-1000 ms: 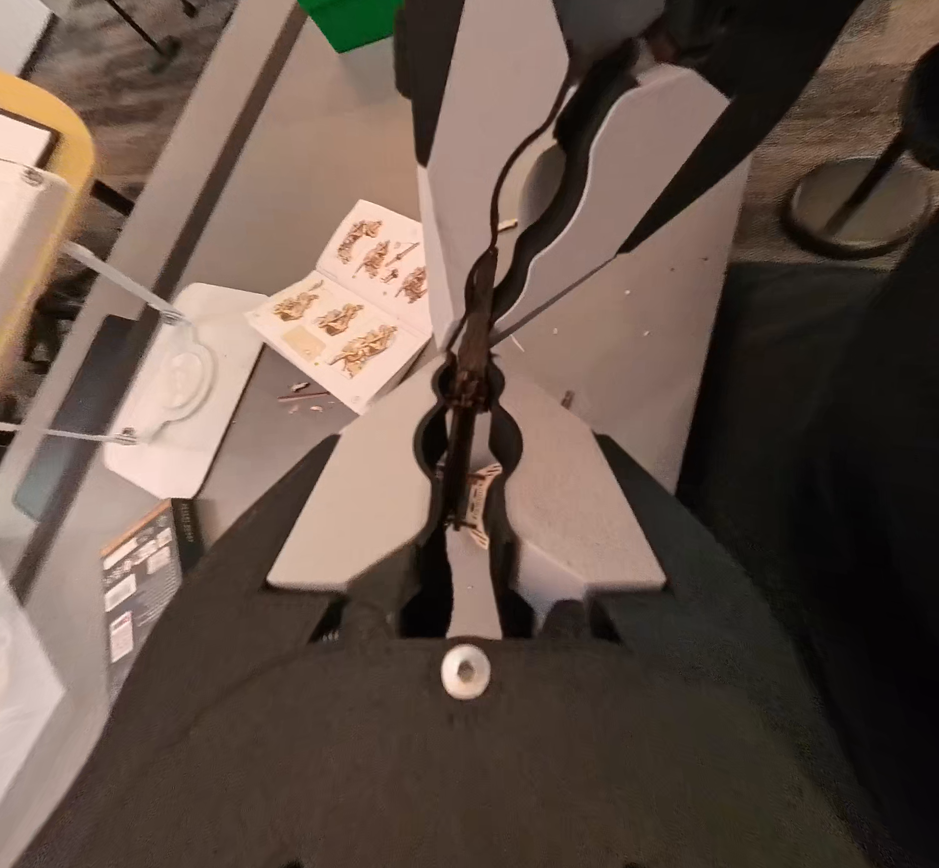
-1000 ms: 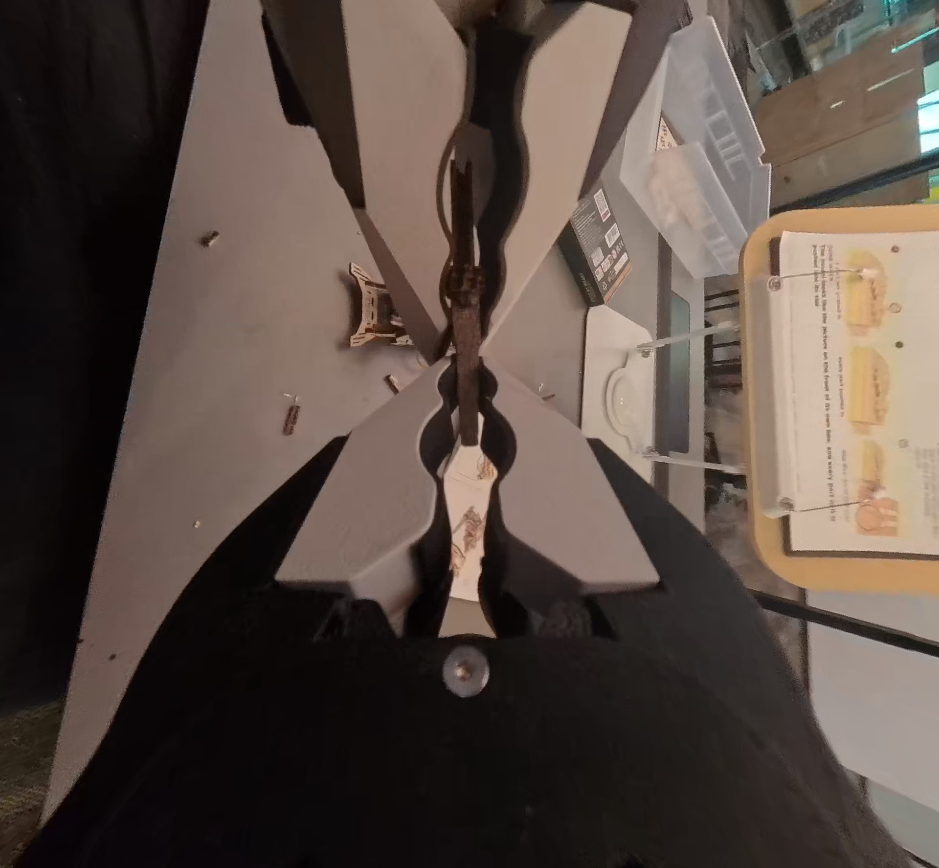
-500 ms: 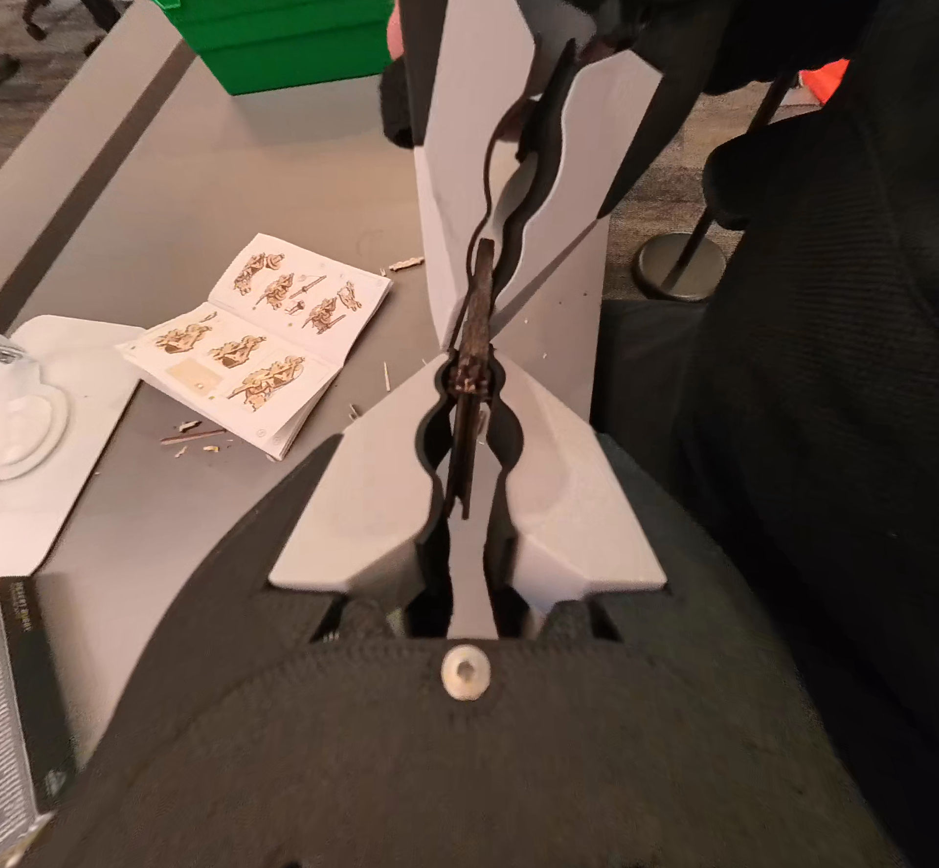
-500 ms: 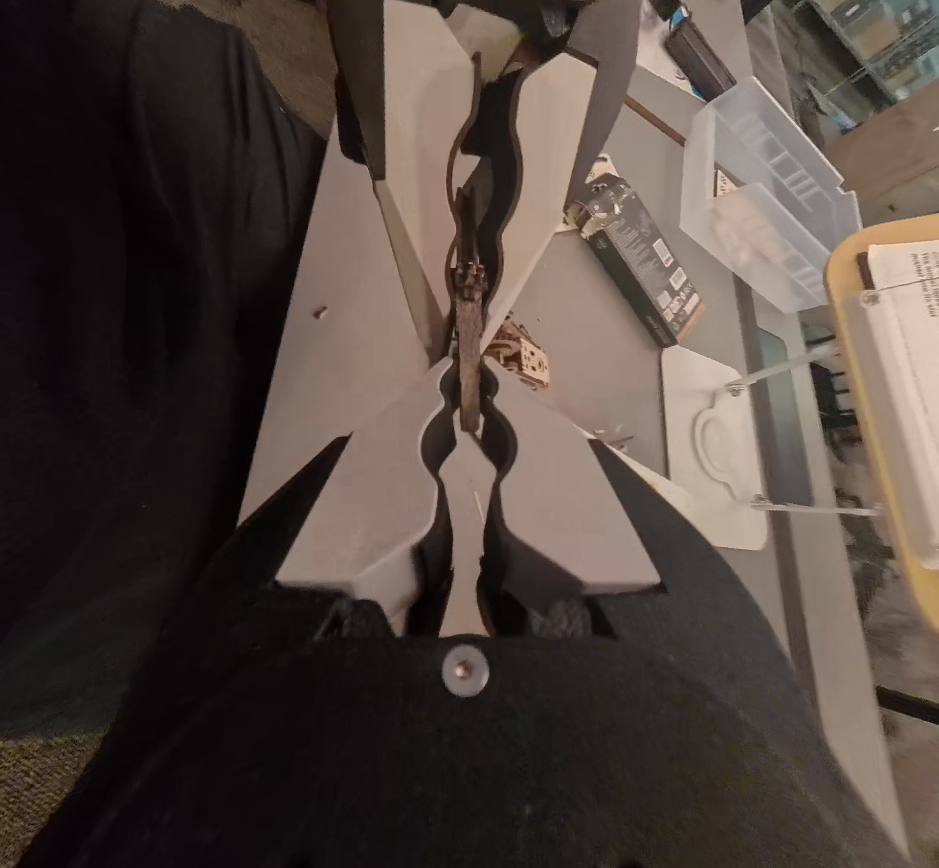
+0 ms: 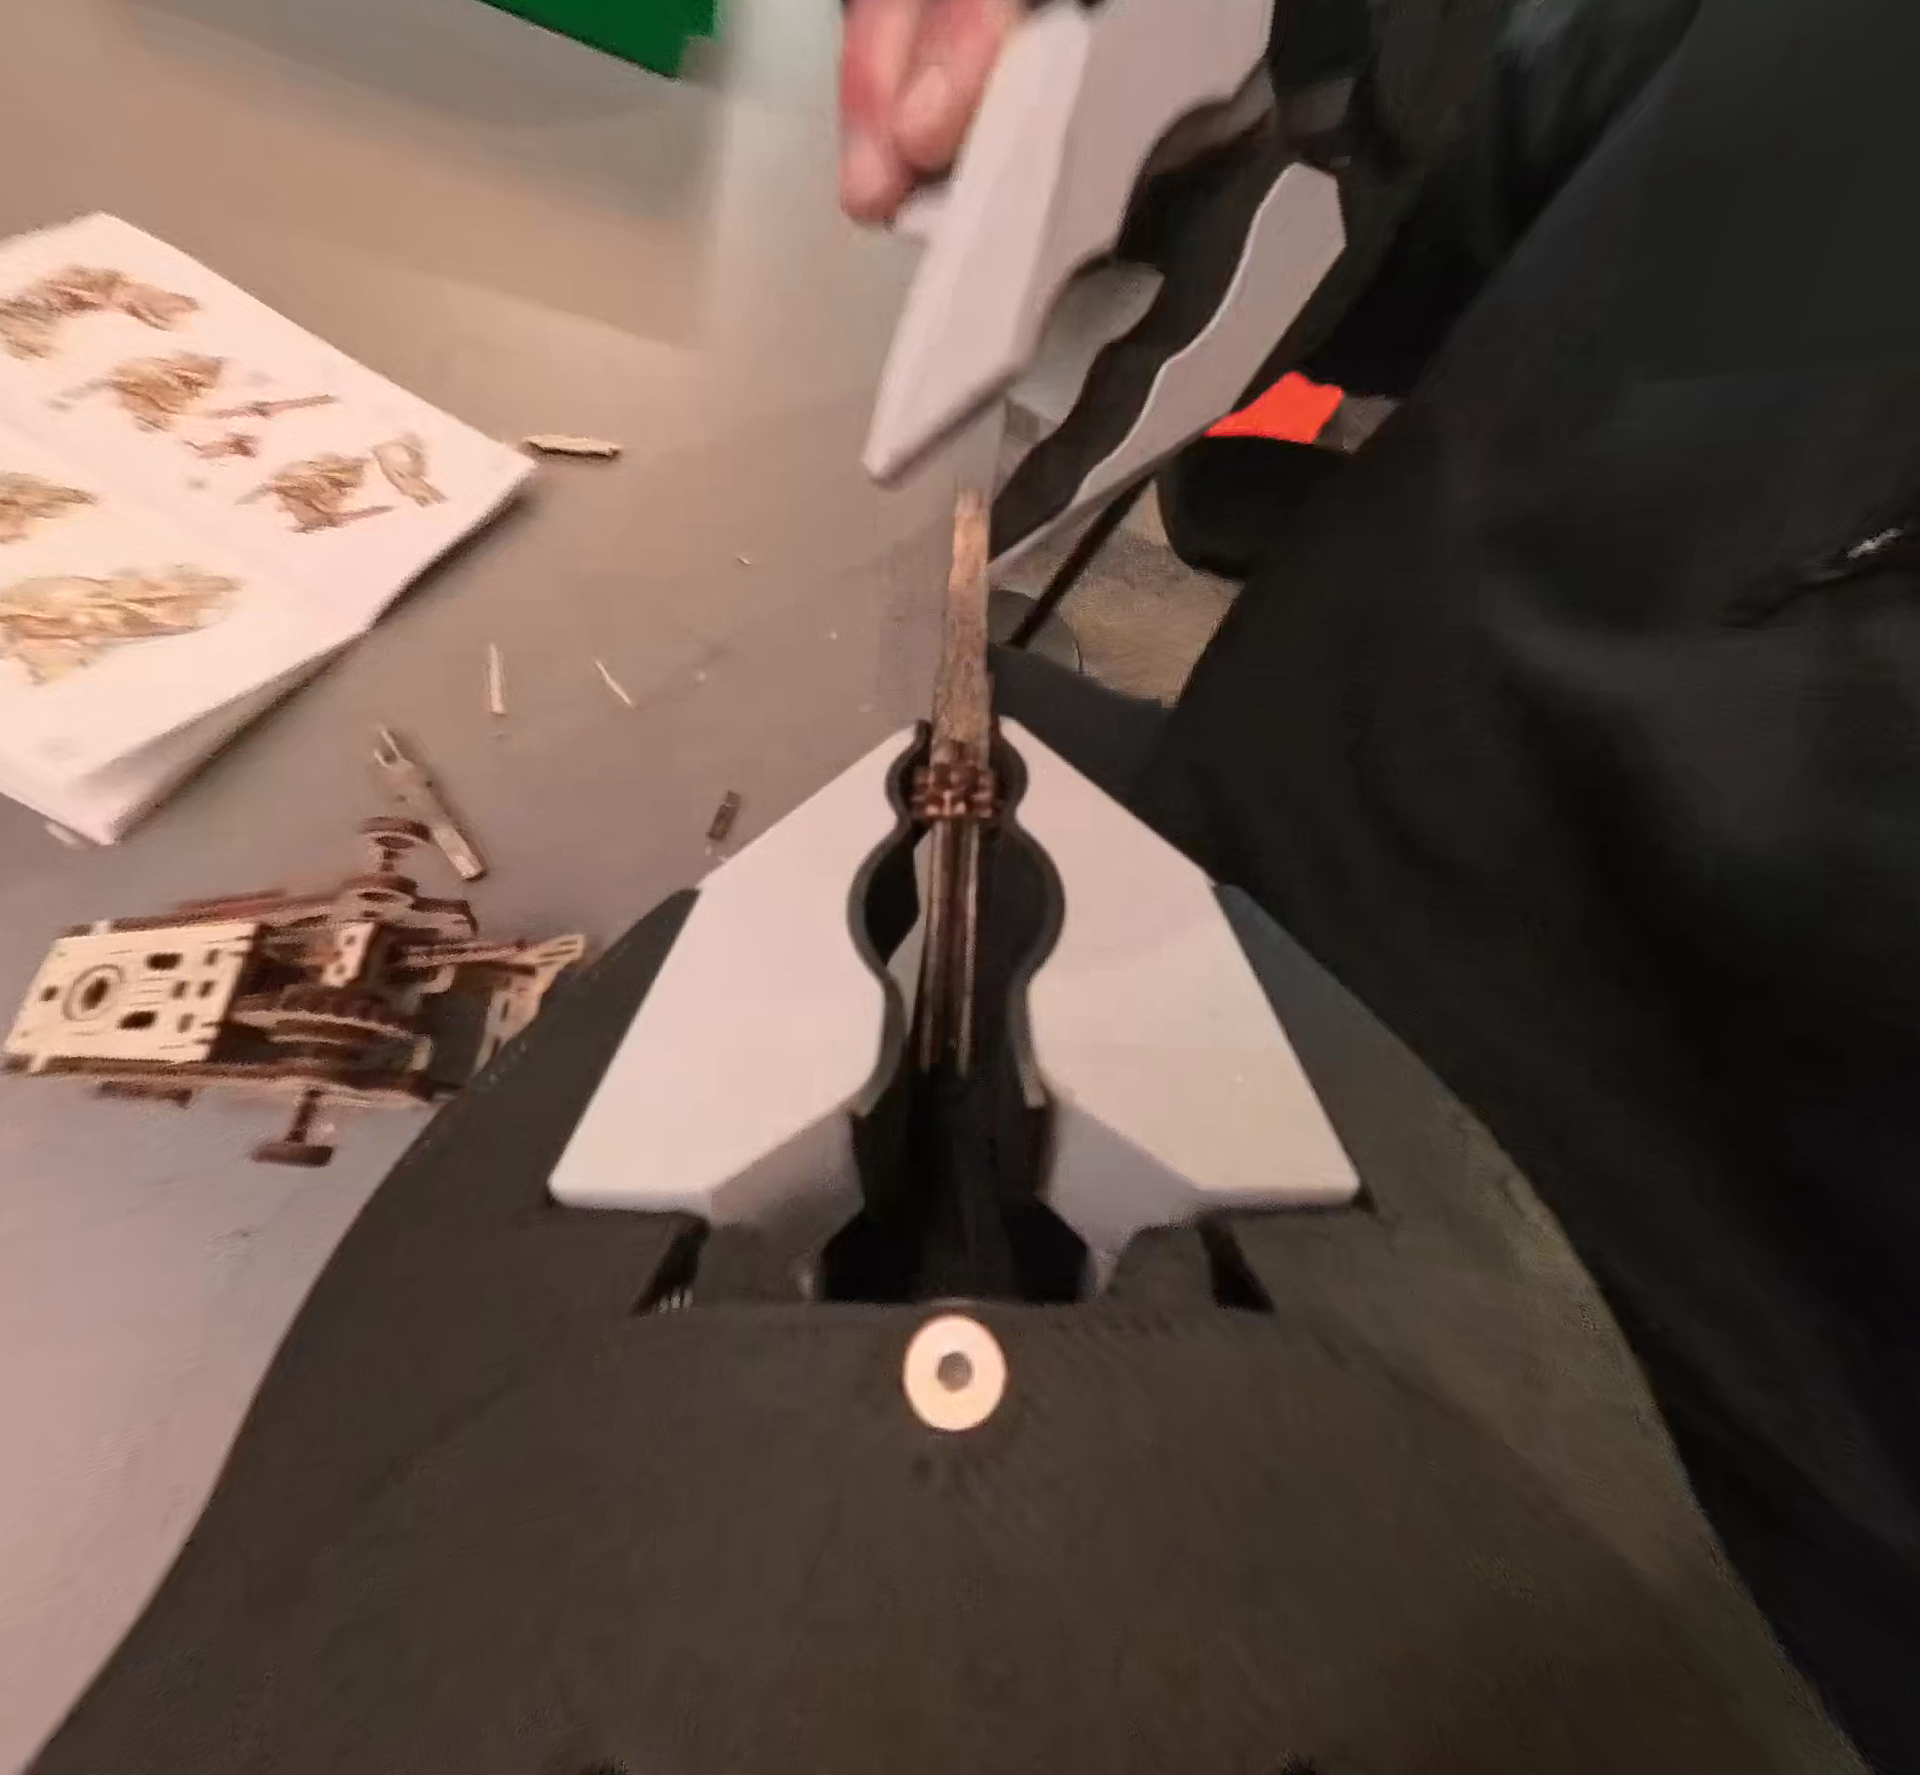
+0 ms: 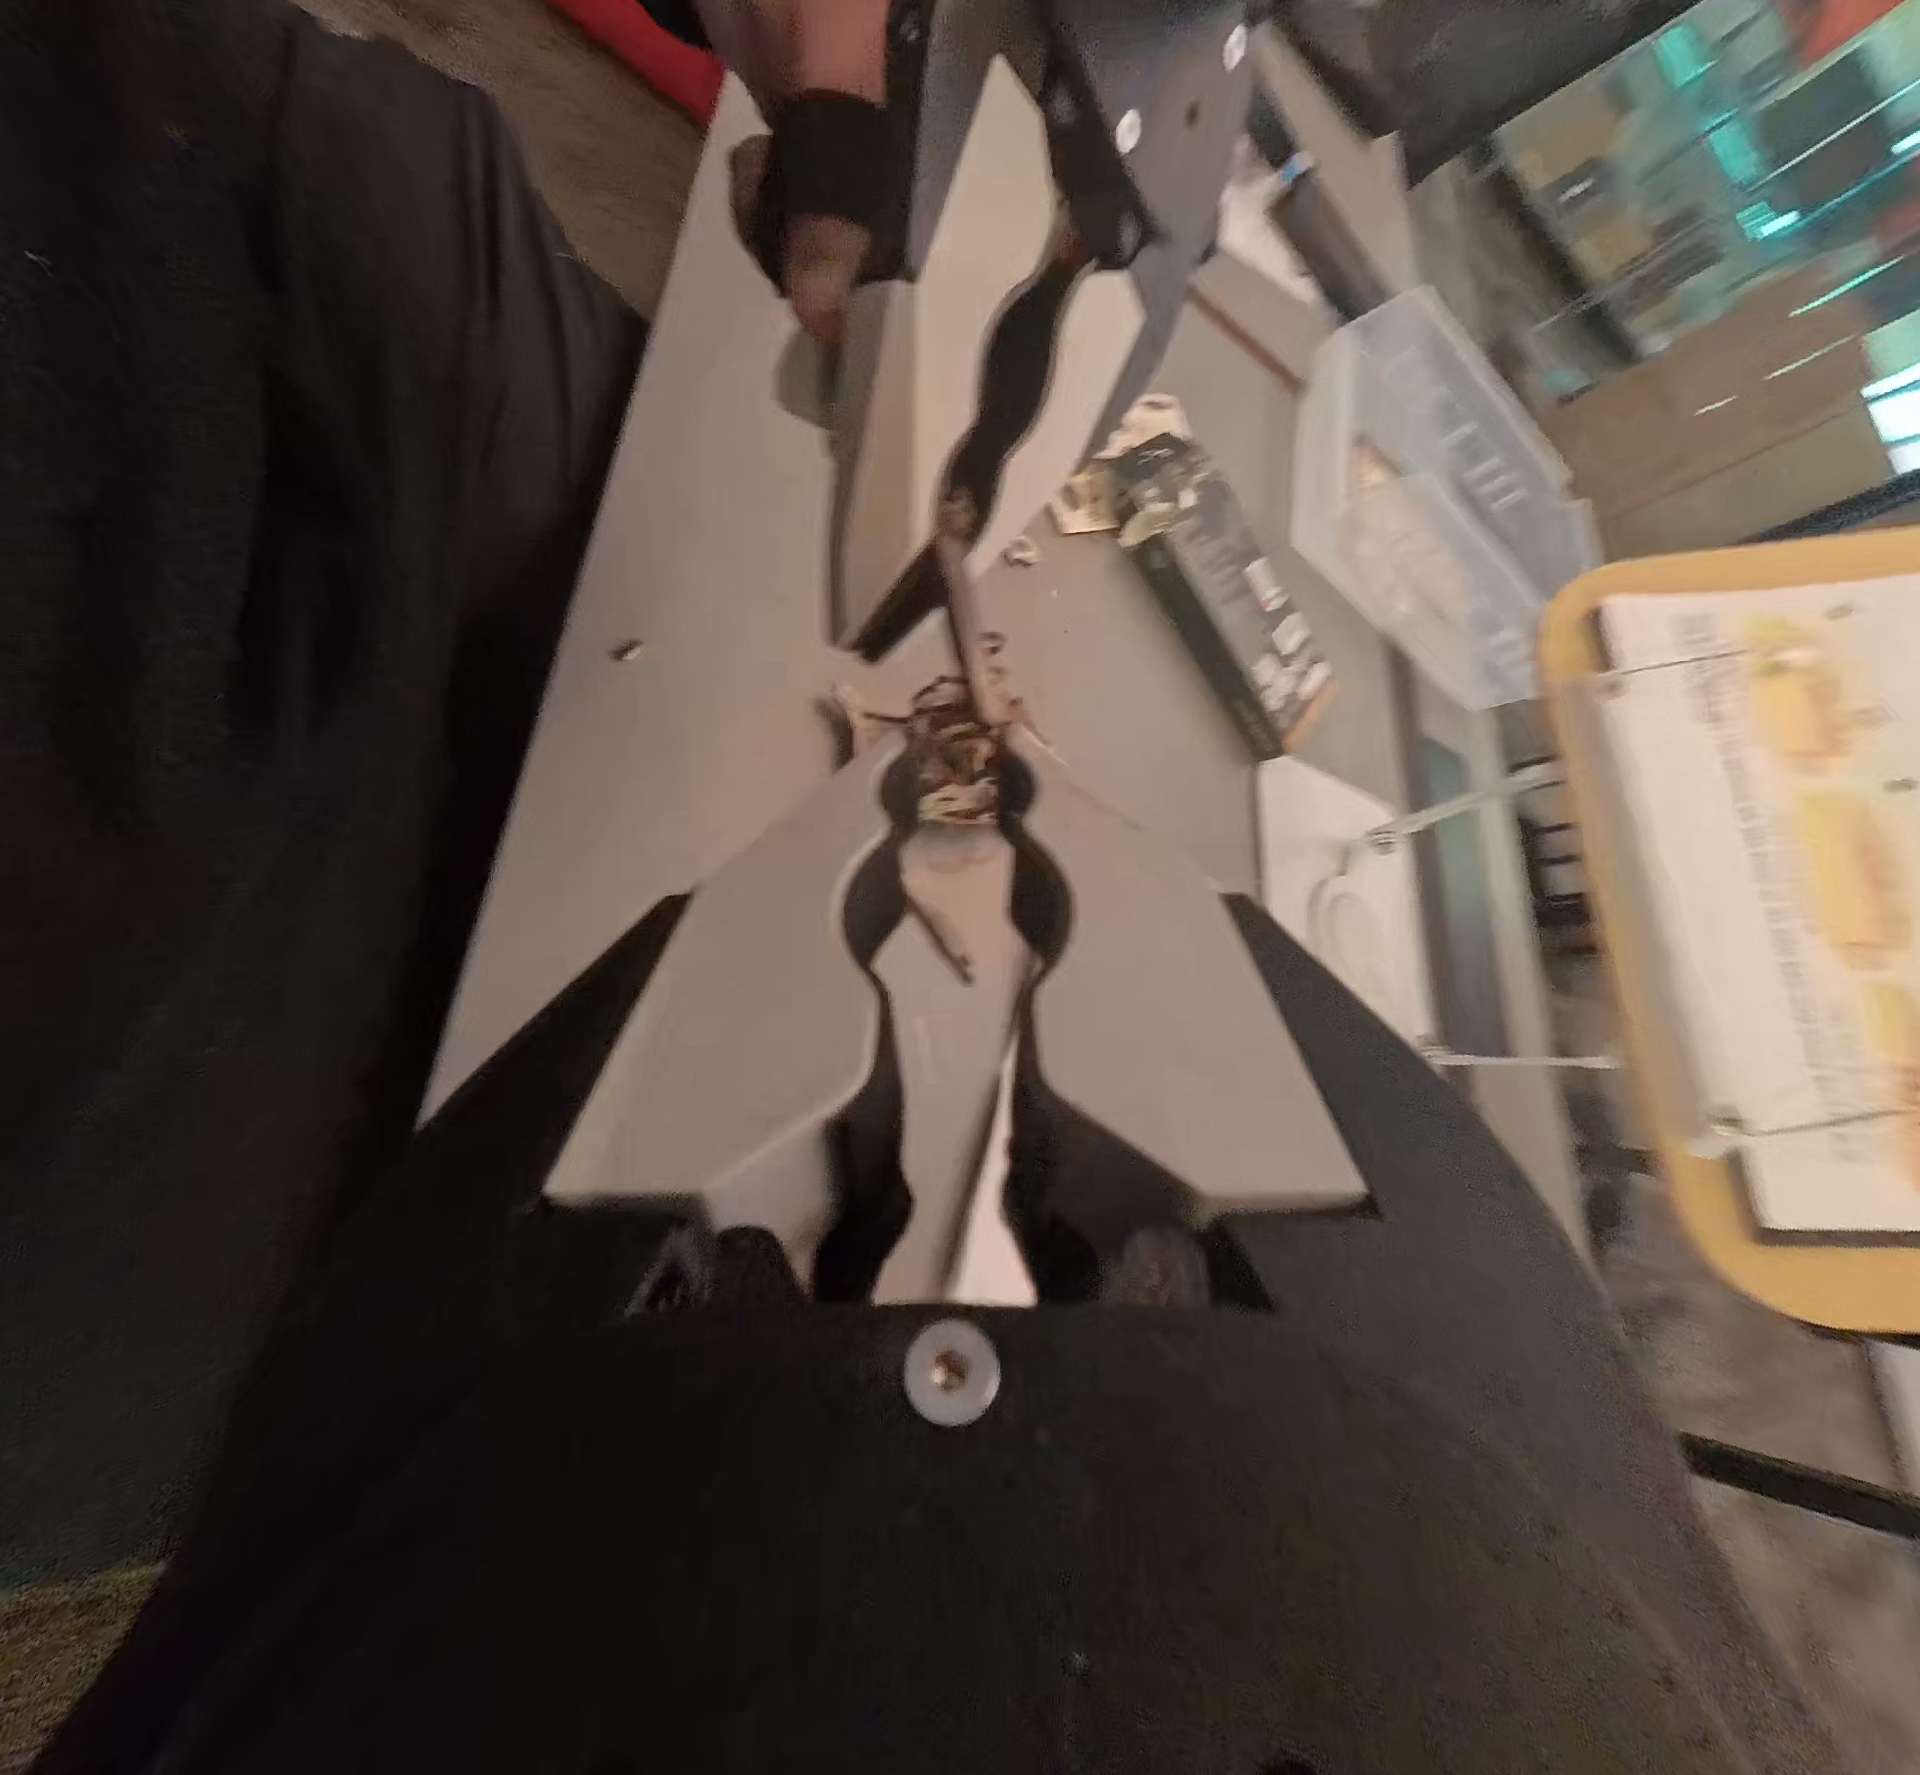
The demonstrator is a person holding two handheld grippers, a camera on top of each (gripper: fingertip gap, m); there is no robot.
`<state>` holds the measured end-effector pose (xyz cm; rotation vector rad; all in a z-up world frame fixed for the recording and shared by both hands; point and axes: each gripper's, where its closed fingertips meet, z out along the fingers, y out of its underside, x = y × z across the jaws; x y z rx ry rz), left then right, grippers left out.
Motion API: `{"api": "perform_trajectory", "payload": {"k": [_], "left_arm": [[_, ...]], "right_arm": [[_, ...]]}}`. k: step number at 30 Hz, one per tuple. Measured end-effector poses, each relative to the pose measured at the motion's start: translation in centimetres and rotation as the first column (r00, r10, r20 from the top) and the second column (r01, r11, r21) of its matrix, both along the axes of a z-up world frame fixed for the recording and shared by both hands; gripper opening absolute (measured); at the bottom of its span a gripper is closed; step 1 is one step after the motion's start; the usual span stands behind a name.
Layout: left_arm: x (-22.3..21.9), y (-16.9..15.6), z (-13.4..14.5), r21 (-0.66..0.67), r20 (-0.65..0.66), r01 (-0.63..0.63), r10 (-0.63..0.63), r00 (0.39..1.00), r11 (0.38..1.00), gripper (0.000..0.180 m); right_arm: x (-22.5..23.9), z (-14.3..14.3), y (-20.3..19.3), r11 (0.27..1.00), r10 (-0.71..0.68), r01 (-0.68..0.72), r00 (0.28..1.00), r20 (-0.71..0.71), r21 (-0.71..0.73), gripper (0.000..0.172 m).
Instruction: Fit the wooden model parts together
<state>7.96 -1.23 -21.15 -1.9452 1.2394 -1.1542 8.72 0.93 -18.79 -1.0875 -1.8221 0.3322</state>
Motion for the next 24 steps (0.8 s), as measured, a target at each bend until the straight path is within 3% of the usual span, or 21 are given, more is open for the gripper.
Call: {"api": "perform_trajectory", "payload": {"k": [1,4,6,8,11,24], "left_arm": [[0.1,-0.3,-0.3,-0.004,-0.017,0.008,-0.008,1.0,1.0,0.006],[0.9,-1.1,-0.6,-0.075,-0.001,0.018,-0.018,1.0,0.997,0.006],[1.2,-0.9,-1.2,-0.088,-0.029,0.002,-0.004,1.0,0.996,0.006],[1.6,-0.9,-1.1,-0.149,-0.014,-0.006,0.004,1.0,0.989,0.006],[1.8,-1.5,-1.3,-0.232,0.006,0.034,-0.033,0.999,0.972,0.006],[2.7,-6.5,0.2,-0.296,0.244,0.236,-0.165,0.956,0.926,0.006]], "right_arm": [[-0.2,-0.1,-0.1,0.999,-0.002,0.001,1.0,0.015,0.039,0.023],[-0.6,-1.5,-0.1,0.989,-0.009,-0.01,0.992,0.126,0.145,0.032],[-1.2,-1.8,-0.7,0.976,0.006,-0.041,0.987,0.16,0.215,0.025],[-1.7,-1.8,-0.7,0.937,0.007,-0.073,0.981,0.192,0.343,0.003],[-1.7,-2.1,-1.0,0.887,0.03,-0.144,0.966,0.256,0.439,0.0],[-0.4,-1.5,-5.8,0.938,0.104,-0.2,0.942,0.32,0.283,0.0]]}}
